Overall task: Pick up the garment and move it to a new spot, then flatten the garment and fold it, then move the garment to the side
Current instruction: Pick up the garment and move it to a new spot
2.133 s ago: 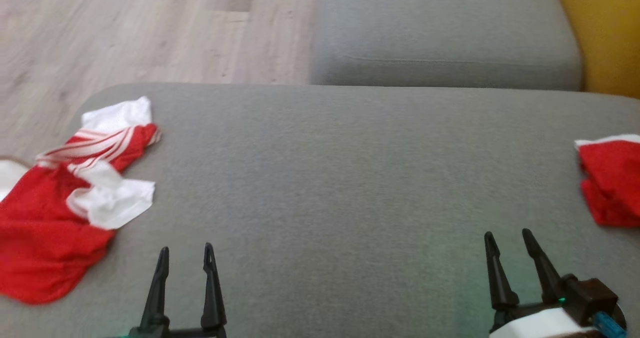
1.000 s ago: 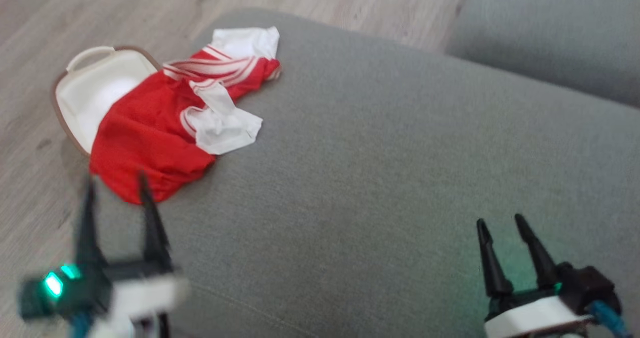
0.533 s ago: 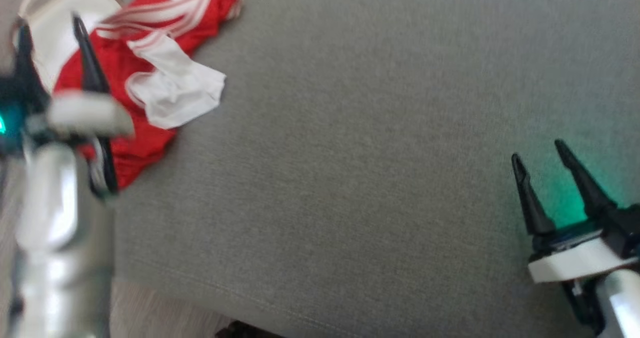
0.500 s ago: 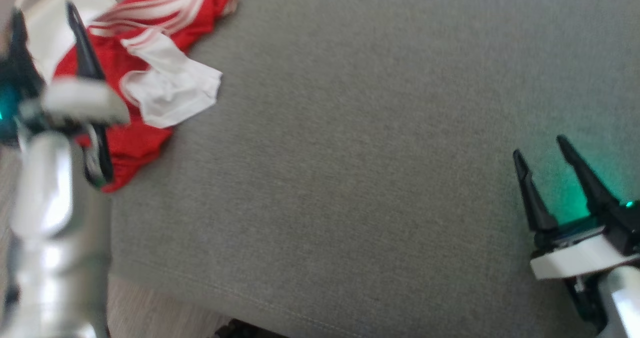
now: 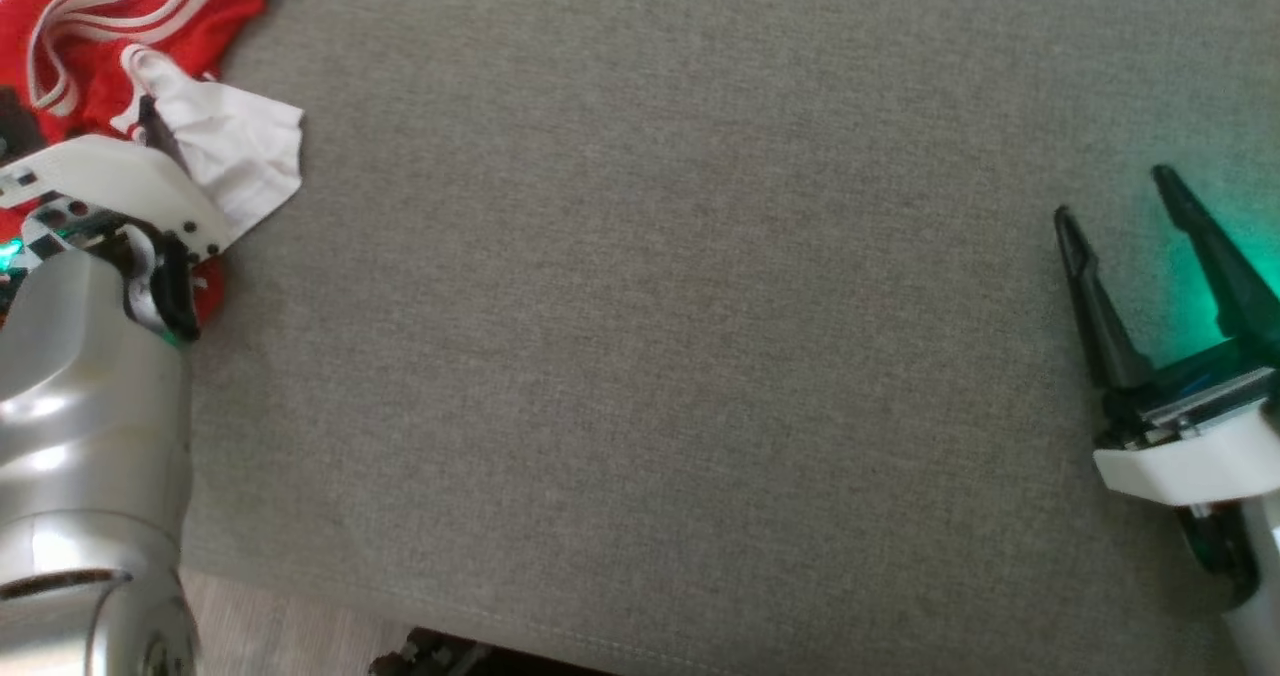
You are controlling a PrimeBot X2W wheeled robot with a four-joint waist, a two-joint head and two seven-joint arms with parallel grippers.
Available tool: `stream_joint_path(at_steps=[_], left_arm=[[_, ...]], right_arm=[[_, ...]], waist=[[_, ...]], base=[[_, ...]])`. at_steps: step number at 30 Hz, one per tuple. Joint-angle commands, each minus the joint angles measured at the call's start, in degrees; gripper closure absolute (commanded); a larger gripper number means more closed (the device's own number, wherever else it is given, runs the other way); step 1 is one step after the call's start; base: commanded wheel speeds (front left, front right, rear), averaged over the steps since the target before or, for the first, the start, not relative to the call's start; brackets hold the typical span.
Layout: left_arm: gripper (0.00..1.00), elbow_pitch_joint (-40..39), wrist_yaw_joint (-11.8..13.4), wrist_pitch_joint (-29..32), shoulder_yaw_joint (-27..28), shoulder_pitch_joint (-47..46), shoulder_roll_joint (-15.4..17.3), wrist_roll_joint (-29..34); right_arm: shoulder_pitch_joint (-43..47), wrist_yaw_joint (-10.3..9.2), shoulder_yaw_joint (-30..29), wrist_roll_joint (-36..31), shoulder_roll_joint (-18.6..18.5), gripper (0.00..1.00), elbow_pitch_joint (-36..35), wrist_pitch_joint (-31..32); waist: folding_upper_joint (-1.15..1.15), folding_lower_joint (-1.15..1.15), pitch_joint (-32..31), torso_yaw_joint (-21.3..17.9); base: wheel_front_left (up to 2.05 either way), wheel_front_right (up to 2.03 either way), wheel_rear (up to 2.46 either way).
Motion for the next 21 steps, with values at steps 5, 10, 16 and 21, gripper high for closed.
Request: stream_joint_path(at_steps=[5, 10, 16, 21], left_arm=[[1.0, 2.3, -2.85, -3.94, -0.39, -2.09, 3.03, 0.47], [1.0, 1.1, -4.84, -11.24, -3.01, -3.56, 4.91, 2.86], [1.0, -1.4, -6.3, -18.0, -6.49, -6.53, 8.47, 6.16], [1.0, -6.79, -7.3, -19.57, -10.02, -8.66, 10.48, 9.11]], right_arm=[[0.62, -0.1, 0.29, -0.18, -0.93, 0.0, 0.83, 0.21], [-0.46, -0.1, 1.45, -0.05, 0.66, 0.0, 1.53, 0.21], [-0.96, -0.1, 3.62, 0.62, 5.22, 0.0, 3.8, 0.21], [0.22, -0.1, 4.43, 1.13, 9.76, 0.0, 5.51, 0.21]], waist=[[0.0, 0.0, 0.76, -0.3], [0.0, 0.0, -1.82, -0.81], [0.0, 0.0, -9.01, -3.77], [0.0, 0.0, -16.11, -8.24]], base=[[0.0, 0.0, 0.0], [0.0, 0.0, 0.0], [0.0, 0.0, 0.0], [0.0, 0.0, 0.0]])
